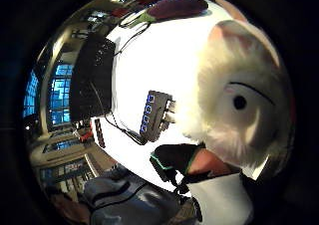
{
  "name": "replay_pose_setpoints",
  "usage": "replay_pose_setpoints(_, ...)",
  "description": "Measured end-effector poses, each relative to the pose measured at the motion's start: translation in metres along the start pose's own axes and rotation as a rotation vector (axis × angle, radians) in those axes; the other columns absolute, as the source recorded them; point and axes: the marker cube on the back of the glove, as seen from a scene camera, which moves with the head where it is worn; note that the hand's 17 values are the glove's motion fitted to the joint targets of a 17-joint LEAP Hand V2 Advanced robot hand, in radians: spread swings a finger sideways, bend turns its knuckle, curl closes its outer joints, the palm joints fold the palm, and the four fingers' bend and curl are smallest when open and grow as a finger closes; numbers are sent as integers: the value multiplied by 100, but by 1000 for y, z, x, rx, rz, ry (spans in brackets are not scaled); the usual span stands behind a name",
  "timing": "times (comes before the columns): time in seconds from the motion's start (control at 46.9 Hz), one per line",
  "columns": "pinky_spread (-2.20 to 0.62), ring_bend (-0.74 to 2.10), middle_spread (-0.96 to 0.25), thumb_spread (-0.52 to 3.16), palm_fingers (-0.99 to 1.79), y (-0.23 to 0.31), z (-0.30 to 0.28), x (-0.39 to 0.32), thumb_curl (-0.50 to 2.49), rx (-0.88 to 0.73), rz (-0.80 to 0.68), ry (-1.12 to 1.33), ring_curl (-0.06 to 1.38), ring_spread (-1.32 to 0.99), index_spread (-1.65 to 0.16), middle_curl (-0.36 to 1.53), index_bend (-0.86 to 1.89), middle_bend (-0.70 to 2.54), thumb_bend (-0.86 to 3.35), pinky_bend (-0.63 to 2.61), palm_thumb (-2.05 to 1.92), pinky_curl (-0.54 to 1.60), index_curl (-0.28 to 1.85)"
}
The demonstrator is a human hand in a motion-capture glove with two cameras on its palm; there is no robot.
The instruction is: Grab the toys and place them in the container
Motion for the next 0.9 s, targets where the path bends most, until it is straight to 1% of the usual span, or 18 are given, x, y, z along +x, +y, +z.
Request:
replay_pose_setpoints(0.171, 5, 13, 5, 99, -38, -22, 13, 4, 30, -67, 50, -20, 17, -3, -27, 16, 11, 5, -2, 105, 1, 34, 14)
replay_pose_setpoints(0.277, 6, 11, 5, 103, -32, -33, 16, 5, 32, -75, 88, -71, 15, -2, -28, 14, 15, 4, 2, 113, 9, 36, 16)
replay_pose_setpoints(0.384, 5, 15, 5, 115, -12, -38, 19, 6, 36, 2, 127, -123, 15, 0, -29, 13, 19, 9, 12, 124, 27, 38, 20)
replay_pose_setpoints(0.405, 4, 17, 5, 118, -3, -39, 20, 6, 38, 26, 137, -128, 15, 0, -30, 14, 21, 12, 15, 125, 33, 39, 21)
replay_pose_setpoints(0.491, -2, 27, 2, 126, 27, -42, 20, 4, 42, 122, 160, -124, 17, -1, -29, 17, 25, 22, 23, 122, 45, 36, 22)
replay_pose_setpoints(0.555, -8, 36, 0, 131, 42, -44, 20, 0, 44, 176, 156, -101, 19, -3, -29, 19, 26, 26, 27, 117, 51, 34, 24)
replay_pose_setpoints(0.683, -17, 54, -6, 135, 59, -44, 19, -4, 49, 245, 132, -45, 26, -10, -28, 24, 20, 32, 33, 112, 61, 34, 26)
replay_pose_setpoints(0.768, -21, 65, -9, 132, 66, -45, 13, -5, 52, 259, 124, -25, 30, -14, -28, 25, 17, 32, 34, 113, 65, 35, 27)
replay_pose_setpoints(0.832, -24, 71, -11, 129, 69, -48, 2, -7, 54, 245, 132, -53, 33, -17, -28, 26, 17, 32, 33, 112, 67, 35, 28)
replay_pose_setpoints(0.896, -26, 74, -12, 125, 70, -51, -20, -14, 56, 233, 138, -137, 35, -19, -28, 28, 18, 32, 32, 112, 68, 36, 29)
